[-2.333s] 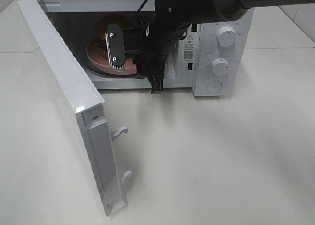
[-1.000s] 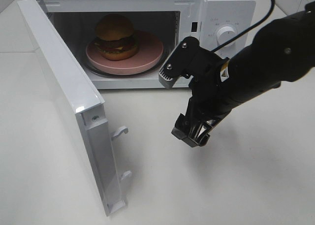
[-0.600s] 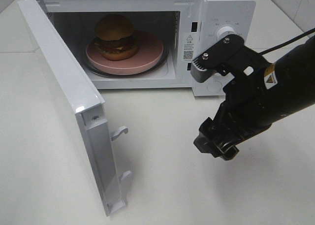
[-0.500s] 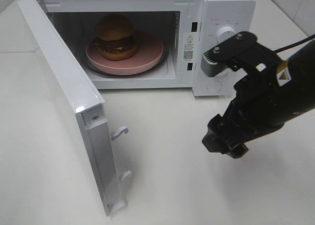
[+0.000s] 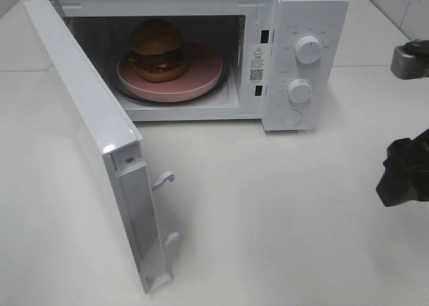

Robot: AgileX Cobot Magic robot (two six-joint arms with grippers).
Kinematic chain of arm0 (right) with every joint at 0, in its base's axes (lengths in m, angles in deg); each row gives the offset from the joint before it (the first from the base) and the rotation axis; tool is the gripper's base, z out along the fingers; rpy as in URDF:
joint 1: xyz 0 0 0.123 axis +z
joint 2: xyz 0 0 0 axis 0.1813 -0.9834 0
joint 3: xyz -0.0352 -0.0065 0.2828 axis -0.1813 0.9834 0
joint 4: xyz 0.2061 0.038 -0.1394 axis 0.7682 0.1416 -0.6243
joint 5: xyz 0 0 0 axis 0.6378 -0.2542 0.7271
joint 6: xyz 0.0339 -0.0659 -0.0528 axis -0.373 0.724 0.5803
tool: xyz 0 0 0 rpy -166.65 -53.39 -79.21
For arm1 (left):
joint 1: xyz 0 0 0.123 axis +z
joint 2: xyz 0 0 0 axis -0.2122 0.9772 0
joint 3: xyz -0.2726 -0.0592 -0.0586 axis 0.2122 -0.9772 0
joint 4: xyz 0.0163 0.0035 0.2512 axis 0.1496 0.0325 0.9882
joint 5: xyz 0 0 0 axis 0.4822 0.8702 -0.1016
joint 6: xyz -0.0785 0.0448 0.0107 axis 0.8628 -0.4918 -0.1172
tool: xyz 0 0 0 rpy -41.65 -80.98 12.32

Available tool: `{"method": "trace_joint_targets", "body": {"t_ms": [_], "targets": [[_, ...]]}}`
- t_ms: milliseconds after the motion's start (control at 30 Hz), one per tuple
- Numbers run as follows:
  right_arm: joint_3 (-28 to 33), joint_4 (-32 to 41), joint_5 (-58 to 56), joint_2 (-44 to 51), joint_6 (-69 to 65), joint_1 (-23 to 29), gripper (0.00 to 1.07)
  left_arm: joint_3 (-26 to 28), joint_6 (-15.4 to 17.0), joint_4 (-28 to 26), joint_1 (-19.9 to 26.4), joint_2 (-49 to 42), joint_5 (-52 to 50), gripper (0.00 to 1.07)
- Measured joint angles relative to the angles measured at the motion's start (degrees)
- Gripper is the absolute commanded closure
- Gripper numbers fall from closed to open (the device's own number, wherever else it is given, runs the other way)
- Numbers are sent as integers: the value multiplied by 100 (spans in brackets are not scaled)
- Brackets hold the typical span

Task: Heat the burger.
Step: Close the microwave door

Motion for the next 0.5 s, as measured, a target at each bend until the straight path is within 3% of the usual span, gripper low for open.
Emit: {"method": "trace_joint_targets", "body": {"t_ms": [500], "targets": [[0, -69, -871, 1891, -17, -6, 31, 0, 0, 0, 0, 0, 0, 7]]}}
